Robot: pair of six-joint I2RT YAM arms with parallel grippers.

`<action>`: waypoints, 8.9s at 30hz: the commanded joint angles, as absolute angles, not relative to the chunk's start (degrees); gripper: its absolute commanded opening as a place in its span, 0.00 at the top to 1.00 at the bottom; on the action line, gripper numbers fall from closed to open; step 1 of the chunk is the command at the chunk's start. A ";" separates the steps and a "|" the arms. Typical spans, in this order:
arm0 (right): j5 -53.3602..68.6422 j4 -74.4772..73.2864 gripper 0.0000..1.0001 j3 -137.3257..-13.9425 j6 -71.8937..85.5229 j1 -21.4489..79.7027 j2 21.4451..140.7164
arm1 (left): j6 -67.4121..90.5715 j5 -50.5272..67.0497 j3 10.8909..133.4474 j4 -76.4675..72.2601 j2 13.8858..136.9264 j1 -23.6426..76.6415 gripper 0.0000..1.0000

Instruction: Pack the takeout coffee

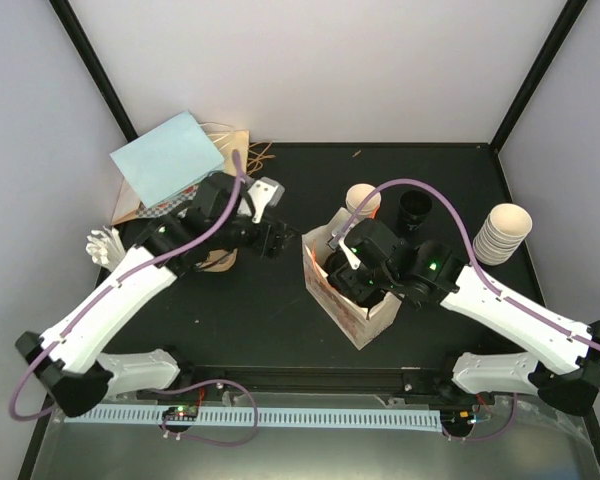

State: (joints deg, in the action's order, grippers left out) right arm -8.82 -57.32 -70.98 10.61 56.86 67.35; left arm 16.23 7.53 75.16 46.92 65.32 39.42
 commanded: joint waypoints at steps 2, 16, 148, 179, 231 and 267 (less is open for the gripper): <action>-10.18 -55.75 0.51 -71.47 11.93 56.95 67.30 | 1.84 19.62 81.21 42.79 71.75 38.88 0.18; -12.41 -54.93 0.51 -70.85 13.05 56.95 65.68 | -6.95 26.30 98.90 52.64 91.36 39.06 0.33; -36.84 -55.56 0.49 -86.46 -2.10 63.54 86.24 | 32.83 -10.55 59.79 23.84 53.15 47.73 0.98; -34.02 -52.97 0.49 -74.46 2.05 77.65 79.17 | 35.38 -9.66 52.23 38.96 35.66 47.52 0.32; -36.00 -49.69 0.49 -64.86 -1.39 84.46 70.92 | 29.12 32.69 70.99 20.18 98.82 21.71 0.14; -37.89 -44.35 0.49 -63.67 -11.38 82.25 77.73 | 28.57 40.36 68.15 16.00 107.35 25.52 0.26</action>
